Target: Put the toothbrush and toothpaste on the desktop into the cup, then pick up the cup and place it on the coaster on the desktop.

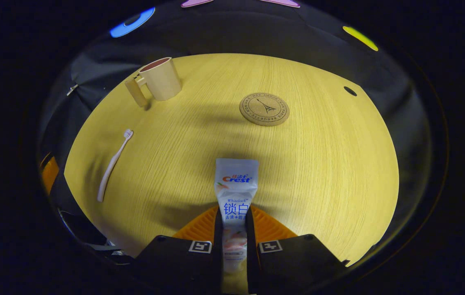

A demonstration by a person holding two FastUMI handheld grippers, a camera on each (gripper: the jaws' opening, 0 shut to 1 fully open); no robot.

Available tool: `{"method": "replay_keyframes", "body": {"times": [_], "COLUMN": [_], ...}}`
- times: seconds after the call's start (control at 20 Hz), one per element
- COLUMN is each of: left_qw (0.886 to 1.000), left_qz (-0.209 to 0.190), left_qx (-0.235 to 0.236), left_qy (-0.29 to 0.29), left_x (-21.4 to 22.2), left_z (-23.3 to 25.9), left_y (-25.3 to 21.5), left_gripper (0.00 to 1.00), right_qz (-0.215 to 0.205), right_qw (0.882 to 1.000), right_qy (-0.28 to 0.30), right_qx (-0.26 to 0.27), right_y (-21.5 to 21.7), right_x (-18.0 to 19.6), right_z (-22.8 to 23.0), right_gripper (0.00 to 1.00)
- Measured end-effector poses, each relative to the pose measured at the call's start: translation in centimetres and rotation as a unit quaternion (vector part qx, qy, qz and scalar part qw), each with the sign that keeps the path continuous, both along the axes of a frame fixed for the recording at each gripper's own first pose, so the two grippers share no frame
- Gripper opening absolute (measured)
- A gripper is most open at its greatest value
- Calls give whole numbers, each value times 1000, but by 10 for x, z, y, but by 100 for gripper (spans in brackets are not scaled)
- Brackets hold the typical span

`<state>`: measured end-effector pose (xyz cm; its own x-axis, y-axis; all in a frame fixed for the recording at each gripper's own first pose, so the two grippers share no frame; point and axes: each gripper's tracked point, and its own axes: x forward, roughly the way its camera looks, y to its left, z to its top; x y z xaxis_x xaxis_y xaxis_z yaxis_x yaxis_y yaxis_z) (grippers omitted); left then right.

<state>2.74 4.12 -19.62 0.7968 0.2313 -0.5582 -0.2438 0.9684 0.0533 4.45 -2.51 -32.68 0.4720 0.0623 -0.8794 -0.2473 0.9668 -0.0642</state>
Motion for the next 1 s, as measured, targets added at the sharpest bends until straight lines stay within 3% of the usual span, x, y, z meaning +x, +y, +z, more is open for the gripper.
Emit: {"method": "replay_keyframes", "body": {"times": [0.5,0.85,0.9,1.0], "left_qw": [988,973,970,965], "left_qz": [-52,-60,-60,-57], "left_qx": [-29,-62,-66,-66], "left_qy": [143,214,225,246], "left_x": [28,38,38,38], "left_z": [-75,-109,-114,-123], "left_y": [-10,-14,-15,-15], "left_gripper": [100,99,98,96], "right_qz": [-34,-43,-46,-53], "right_qw": [997,995,995,994], "right_qy": [-55,-86,-88,-91], "right_qx": [33,31,31,34], "right_y": [-31,-53,-56,-60], "right_x": [6,-5,-6,-6], "right_z": [54,77,78,80], "right_gripper": [27,27,22,27]}}
